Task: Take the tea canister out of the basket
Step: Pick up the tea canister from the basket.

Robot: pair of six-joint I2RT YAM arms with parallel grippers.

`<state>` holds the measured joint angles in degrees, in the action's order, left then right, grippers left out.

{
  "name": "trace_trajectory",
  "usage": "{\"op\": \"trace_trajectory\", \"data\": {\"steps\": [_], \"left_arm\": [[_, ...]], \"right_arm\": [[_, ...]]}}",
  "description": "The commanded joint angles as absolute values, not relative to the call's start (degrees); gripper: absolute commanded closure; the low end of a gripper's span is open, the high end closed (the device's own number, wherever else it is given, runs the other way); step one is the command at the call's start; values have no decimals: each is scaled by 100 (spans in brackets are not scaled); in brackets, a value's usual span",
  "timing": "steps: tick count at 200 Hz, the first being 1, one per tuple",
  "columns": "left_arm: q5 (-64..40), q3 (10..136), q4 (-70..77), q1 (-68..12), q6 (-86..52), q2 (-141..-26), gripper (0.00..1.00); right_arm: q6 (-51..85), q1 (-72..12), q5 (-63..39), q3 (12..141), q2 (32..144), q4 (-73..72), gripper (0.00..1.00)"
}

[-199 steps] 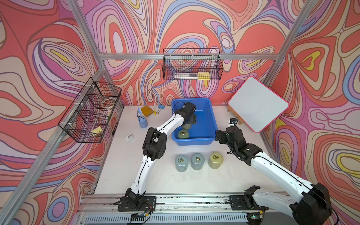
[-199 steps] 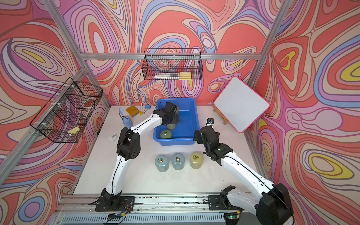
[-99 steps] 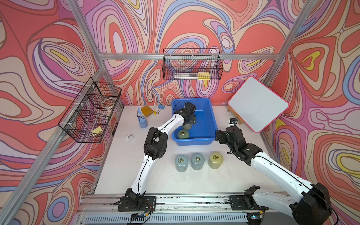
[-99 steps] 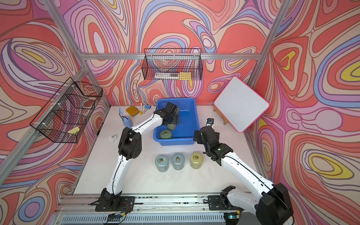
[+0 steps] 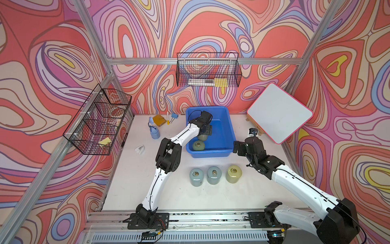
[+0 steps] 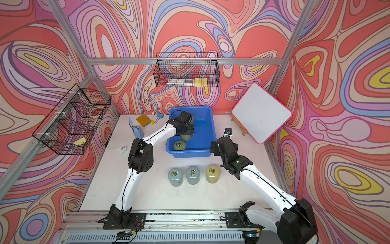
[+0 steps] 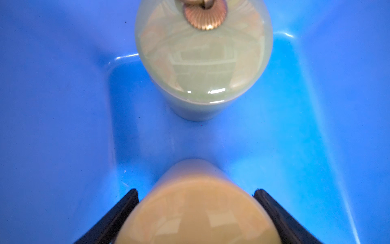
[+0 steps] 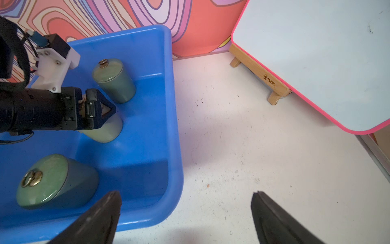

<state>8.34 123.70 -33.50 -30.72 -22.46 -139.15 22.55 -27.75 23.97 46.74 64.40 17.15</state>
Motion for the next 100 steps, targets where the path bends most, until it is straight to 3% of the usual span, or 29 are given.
{"op": "trace_trajectory", "data": {"steps": [1,100], "left_arm": [[806,12461,-3278,-3070,-2061,-13331,39],[593,12466,-3693,-3152,-1829,-12403,40]], "right_arm": [[2232,-2729,2401,4579,6477,1644,2],[2228,-2713,2463,4555,6479,1635,2]]}}
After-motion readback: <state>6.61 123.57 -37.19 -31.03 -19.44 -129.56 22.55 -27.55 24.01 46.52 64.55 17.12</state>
